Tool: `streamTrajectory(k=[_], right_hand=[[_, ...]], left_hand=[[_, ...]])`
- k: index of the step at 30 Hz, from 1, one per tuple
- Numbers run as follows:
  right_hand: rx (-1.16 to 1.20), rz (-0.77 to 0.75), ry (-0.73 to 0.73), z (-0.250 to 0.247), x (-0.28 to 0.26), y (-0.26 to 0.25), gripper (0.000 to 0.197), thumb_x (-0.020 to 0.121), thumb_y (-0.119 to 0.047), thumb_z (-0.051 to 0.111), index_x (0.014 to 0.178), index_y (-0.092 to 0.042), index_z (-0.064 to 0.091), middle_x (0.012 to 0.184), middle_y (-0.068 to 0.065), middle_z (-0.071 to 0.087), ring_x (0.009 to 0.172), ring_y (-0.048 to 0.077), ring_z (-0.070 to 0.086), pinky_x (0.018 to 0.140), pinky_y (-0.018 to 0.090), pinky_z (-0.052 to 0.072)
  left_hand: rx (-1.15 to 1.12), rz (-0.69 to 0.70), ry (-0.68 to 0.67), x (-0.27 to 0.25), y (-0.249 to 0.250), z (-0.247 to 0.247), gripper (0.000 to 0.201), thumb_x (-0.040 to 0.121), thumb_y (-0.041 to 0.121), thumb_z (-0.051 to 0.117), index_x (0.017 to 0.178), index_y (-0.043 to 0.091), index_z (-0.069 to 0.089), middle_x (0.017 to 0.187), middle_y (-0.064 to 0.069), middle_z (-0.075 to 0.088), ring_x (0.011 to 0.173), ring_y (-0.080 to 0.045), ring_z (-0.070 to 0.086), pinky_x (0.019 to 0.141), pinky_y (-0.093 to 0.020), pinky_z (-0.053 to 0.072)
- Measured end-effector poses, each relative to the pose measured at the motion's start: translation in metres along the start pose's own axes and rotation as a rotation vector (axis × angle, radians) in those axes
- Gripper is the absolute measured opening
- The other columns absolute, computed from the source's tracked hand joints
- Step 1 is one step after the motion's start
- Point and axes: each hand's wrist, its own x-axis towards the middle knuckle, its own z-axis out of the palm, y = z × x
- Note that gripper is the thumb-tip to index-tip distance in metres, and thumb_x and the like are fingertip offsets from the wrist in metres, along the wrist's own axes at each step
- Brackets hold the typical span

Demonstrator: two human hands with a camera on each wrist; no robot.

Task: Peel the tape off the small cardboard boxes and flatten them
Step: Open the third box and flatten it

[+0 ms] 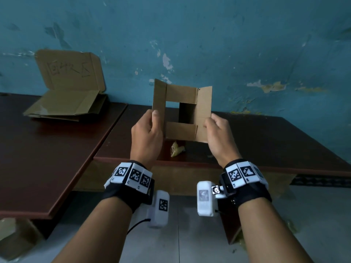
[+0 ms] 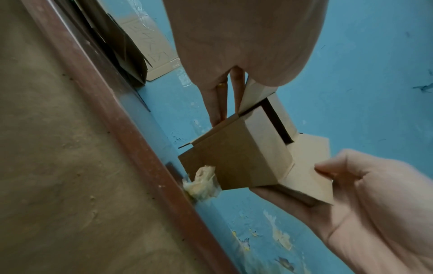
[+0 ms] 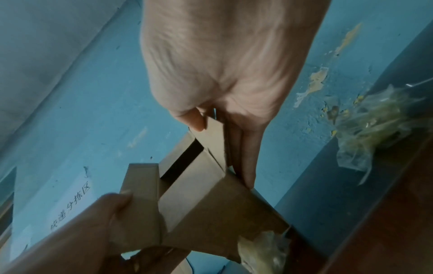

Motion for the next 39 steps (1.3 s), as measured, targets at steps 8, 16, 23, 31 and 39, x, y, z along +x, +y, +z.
streamTrajectory(k=[8, 16, 23, 31, 39], right_hand=[[-0.024, 0.050, -0.049, 0.014, -0.007, -0.009, 0.015, 0.100, -0.022, 0.056, 0.103, -0.008, 0.062, 0.085, 0.003, 0.066, 0.066, -0.002, 0.056, 0.061, 0.018, 0.046], [0.027, 0.093, 0.087, 0.017, -0.003, -0.018, 0.088, 0.085, -0.031, 0.084, 0.156, -0.021, 0.033, 0.127, -0.004, 0.065, 0.119, 0.014, 0.063, 0.100, 0.035, 0.050], [-0.496, -0.171, 0.357, 0.015, -0.005, -0.027, 0.084, 0.082, -0.027, 0.090, 0.154, -0.025, 0.046, 0.144, 0.003, 0.055, 0.123, 0.027, 0.062, 0.090, 0.039, 0.051], [-0.534, -0.199, 0.361, 0.004, 0.006, -0.015, 0.043, 0.091, -0.032, 0.079, 0.130, -0.016, 0.071, 0.112, 0.006, 0.072, 0.102, 0.031, 0.070, 0.084, 0.042, 0.057], [-0.408, -0.215, 0.270, -0.006, 0.010, -0.014, 0.044, 0.112, -0.038, 0.049, 0.070, -0.027, 0.046, 0.056, -0.008, 0.044, 0.053, 0.016, 0.045, 0.056, 0.033, 0.029]], left_hand=[[-0.009, -0.089, -0.018, -0.001, -0.003, 0.012, 0.039, 0.097, 0.043, 0.077, 0.123, 0.024, 0.055, 0.126, 0.004, 0.056, 0.107, -0.001, 0.061, 0.083, -0.018, 0.053], [0.025, -0.083, 0.031, -0.001, 0.001, 0.011, 0.032, 0.091, 0.019, 0.078, 0.113, 0.028, 0.058, 0.124, 0.002, 0.056, 0.112, -0.008, 0.060, 0.095, -0.024, 0.052], [0.016, -0.013, -0.030, -0.010, 0.007, 0.018, 0.035, 0.088, 0.021, 0.079, 0.117, 0.026, 0.059, 0.123, 0.006, 0.056, 0.108, 0.004, 0.055, 0.086, -0.008, 0.040], [-0.034, 0.012, -0.109, -0.011, 0.008, 0.013, 0.039, 0.087, 0.007, 0.070, 0.121, 0.024, 0.067, 0.123, 0.007, 0.069, 0.110, 0.012, 0.060, 0.086, -0.005, 0.046], [-0.066, -0.014, -0.081, -0.005, 0.001, 0.011, 0.052, 0.095, -0.011, 0.056, 0.129, 0.023, 0.074, 0.114, 0.014, 0.075, 0.107, 0.006, 0.068, 0.087, -0.010, 0.055]])
